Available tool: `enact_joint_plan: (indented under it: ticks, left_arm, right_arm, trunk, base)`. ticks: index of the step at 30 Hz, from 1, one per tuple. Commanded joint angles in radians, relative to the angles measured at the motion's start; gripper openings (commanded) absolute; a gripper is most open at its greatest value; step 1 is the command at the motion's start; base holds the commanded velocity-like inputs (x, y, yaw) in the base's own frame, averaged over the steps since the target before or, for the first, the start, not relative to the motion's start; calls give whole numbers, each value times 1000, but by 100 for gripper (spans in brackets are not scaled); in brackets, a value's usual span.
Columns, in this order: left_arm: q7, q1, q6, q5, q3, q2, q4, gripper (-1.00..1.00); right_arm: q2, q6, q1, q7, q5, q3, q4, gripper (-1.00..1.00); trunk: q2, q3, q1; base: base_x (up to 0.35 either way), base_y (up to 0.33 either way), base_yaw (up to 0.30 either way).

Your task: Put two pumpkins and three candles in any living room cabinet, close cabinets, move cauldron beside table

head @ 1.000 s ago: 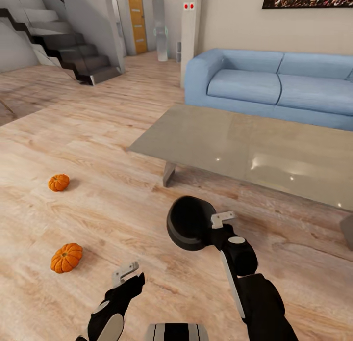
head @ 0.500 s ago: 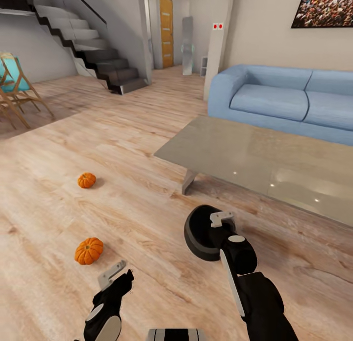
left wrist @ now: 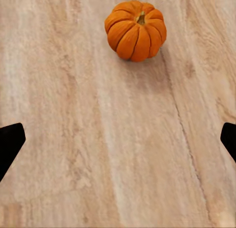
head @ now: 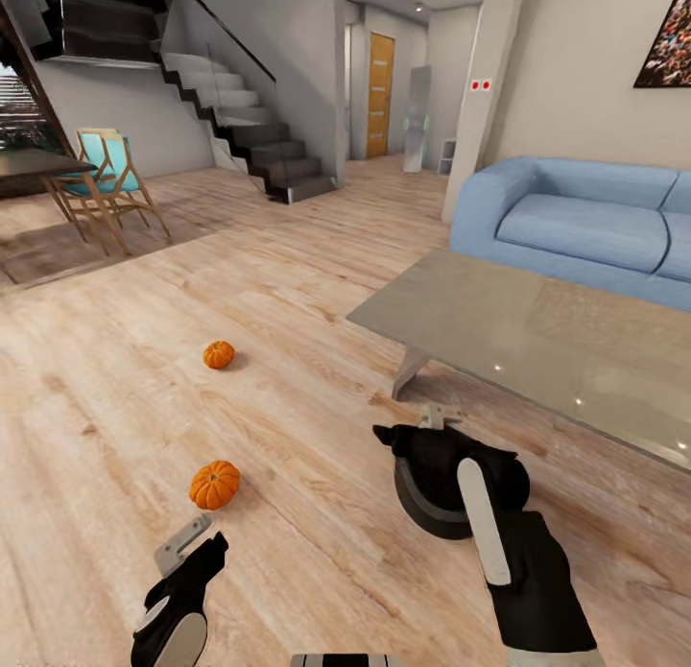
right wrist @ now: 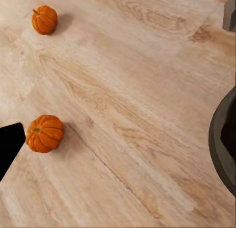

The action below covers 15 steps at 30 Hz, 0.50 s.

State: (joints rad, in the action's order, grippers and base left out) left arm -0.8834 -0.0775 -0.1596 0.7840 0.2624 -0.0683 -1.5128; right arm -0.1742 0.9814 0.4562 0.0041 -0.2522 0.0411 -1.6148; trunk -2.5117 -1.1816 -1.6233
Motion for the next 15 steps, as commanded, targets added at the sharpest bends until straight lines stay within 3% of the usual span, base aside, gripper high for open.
enact_joint_plan:
  ticks: [1, 3, 6, 10, 15]
  left_arm:
    - [-5, 2, -3, 3, -12, -1, 0, 100]
    - [-4, 5, -1, 4, -21, -1, 1, 100]
    - [-1, 8, 1, 5, -30, -2, 3, 100]
    - [6, 17, 2, 33, -45, -3, 3, 100]
    - [21, 27, 3, 65, -77, -4, 3, 100]
  right_arm:
    - [0, 10, 3, 0, -90, -41, -1, 100]
    - [0, 14, 5, -1, -154, -69, 1, 100]
    - [0, 19, 7, -3, -213, -99, 3, 100]
    - [0, 20, 7, -3, -255, -130, 5, 100]
    - [0, 3, 5, -2, -271, -139, 5, 100]
  trunk:
    - [0, 3, 1]
    - [0, 10, 2]
    - [1, 20, 3]
    - [2, 34, 5]
    - [3, 50, 7]
  base:
    - [0, 0, 293]
    - [0, 0, 293]
    - [0, 0, 293]
    - [0, 0, 293]
    - [0, 0, 277]
